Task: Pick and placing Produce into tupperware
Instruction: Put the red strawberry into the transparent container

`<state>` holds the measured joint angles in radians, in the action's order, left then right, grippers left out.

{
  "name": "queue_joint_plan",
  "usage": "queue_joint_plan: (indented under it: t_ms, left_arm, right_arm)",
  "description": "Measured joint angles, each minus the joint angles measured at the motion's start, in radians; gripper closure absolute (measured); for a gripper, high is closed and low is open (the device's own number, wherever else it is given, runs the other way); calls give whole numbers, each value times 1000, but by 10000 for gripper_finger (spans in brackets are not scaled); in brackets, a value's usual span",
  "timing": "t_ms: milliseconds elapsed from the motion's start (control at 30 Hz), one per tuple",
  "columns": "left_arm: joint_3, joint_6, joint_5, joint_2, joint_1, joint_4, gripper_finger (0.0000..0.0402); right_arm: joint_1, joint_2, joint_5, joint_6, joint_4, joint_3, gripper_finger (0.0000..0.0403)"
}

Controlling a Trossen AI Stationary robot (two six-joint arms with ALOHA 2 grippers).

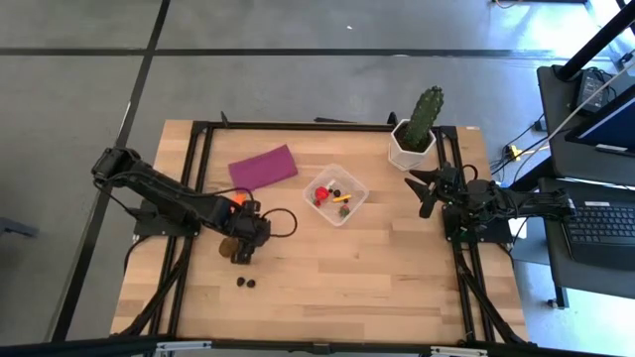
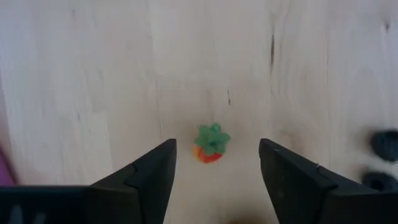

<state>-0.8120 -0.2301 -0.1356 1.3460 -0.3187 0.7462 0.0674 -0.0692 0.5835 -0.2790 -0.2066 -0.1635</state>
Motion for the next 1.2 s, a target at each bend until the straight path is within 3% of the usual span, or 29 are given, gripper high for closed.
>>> queue_joint_plan:
  t_ms: [300,467,1200]
  left_arm:
    - [15,-20,0,13,-15,0,188]
    - [41,-80,-4,51,-14,-14,190]
    - [48,-81,-5,220,-9,-104,191]
  right_arm:
    - [0,0,0,1,-1,0,234]
    - [0,0,0,2,-2,0,234]
    - [0,0,0,0,-5,0,234]
